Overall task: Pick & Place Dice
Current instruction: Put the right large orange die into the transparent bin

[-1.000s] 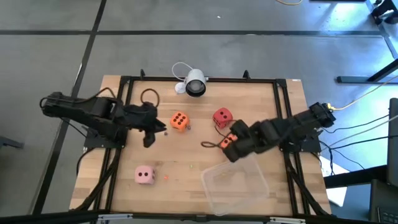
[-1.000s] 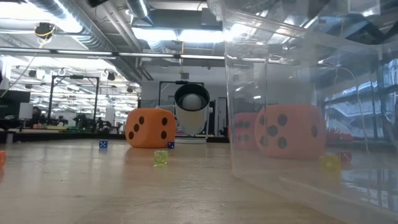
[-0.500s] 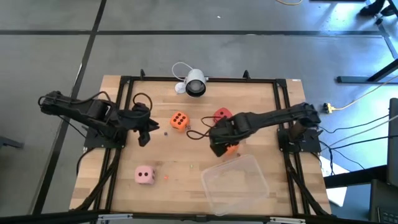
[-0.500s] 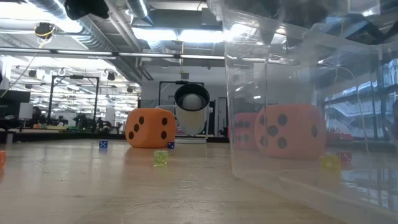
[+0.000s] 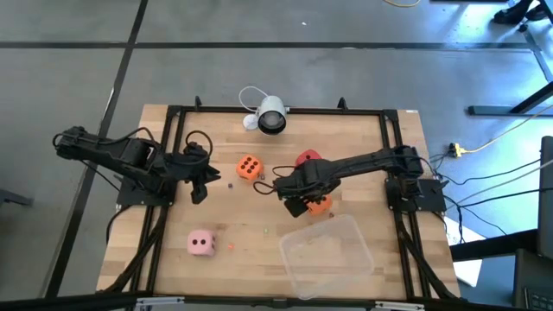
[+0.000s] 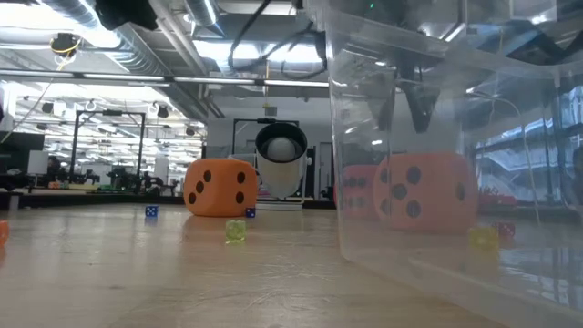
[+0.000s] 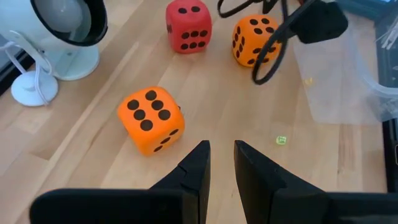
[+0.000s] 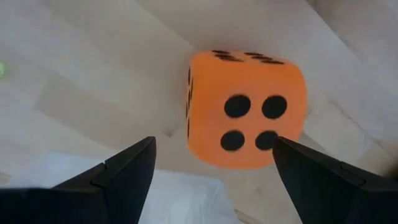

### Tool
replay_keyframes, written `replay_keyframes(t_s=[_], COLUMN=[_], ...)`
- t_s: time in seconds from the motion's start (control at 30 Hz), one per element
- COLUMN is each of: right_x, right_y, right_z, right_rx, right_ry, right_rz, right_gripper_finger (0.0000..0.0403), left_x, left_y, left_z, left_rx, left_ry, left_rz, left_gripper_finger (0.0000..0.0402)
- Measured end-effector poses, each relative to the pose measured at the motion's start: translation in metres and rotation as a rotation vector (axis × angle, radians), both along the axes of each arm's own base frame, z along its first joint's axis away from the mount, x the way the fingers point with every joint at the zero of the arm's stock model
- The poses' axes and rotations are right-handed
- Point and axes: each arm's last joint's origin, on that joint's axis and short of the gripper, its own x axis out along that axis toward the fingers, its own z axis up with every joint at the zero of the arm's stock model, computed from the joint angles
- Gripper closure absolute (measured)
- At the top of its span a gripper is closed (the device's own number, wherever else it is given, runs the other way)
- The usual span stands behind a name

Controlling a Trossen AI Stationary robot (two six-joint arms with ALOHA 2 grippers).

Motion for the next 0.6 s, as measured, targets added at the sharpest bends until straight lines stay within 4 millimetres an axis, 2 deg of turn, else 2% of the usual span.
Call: replay_keyframes(t_s=[0.33, 0.6], right_x=[0.005, 0.006], right_y=[-0.016, -0.034], right_z=[-0.018, -0.017], right_rx=[0.068, 0.102], right_ry=[0.102, 0.108], right_rz=[-0.038, -0.099], right_gripper_finger=[0.0079, 0.0084], left_x=[0.0, 0.0], left_y=[0.0, 0.0], left_z=[0.0, 0.0], left_rx=[0.007, 0.019], left_ry=[0.004, 0.009], left_rz=[-0.007, -0.029], left_gripper_finger=[0.0336, 0.0336])
